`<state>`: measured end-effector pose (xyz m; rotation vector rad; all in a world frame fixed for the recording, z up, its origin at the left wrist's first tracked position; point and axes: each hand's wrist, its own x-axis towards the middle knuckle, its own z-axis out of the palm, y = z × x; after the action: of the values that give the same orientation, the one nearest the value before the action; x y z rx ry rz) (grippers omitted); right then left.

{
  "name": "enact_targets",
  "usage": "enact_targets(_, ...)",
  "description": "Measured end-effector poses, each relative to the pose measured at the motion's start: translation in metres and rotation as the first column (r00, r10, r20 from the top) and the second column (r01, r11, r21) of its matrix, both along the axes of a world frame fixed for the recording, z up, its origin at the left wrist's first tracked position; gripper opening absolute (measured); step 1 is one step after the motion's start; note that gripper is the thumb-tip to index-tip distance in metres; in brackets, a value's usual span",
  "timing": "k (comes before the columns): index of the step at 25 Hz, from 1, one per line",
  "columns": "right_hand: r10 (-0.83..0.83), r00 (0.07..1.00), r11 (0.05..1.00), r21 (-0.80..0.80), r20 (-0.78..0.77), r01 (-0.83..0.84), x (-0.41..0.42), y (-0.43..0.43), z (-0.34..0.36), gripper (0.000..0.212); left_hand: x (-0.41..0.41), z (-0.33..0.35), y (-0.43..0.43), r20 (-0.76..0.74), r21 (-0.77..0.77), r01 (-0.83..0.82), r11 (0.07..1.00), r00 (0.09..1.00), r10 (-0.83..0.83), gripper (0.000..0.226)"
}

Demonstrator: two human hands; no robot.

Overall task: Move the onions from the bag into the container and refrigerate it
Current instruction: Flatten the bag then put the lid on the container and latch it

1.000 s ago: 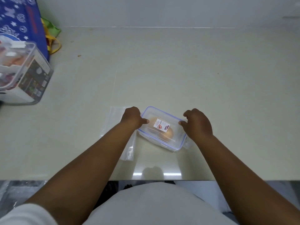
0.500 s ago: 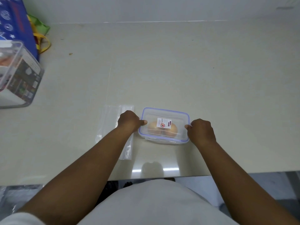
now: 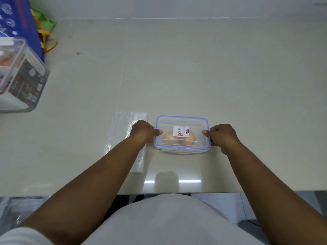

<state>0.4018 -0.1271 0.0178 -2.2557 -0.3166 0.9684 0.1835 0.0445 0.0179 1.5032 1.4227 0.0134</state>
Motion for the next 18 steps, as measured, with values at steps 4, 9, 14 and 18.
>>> enact_targets(4, 0.003, 1.0, 1.0, 0.03, -0.002, -0.003, 0.003, 0.004, 0.003, 0.028, 0.002, 0.003, 0.0, 0.012, 0.001, -0.023, 1.0, 1.0, 0.023, 0.03)
enact_targets(9, 0.014, 0.998, 0.999, 0.032, 0.054, -0.016, 0.004, 0.007, 0.006, 0.029, 0.004, 0.005, -0.002, 0.039, -0.021, -0.053, 0.998, 0.998, 0.053, 0.035)
enact_targets(14, 0.055, 0.995, 0.997, 0.042, 0.088, -0.059, 0.004, 0.005, 0.003, 0.03, 0.003, 0.007, -0.007, 0.024, -0.004, -0.074, 0.997, 0.997, 0.074, 0.032)
enact_targets(18, 0.059, 0.99, 0.996, 0.057, 0.132, -0.067, 0.001, 0.004, 0.0, 0.031, 0.003, 0.004, -0.013, -0.004, 0.045, -0.088, 0.995, 0.996, 0.089, 0.031)
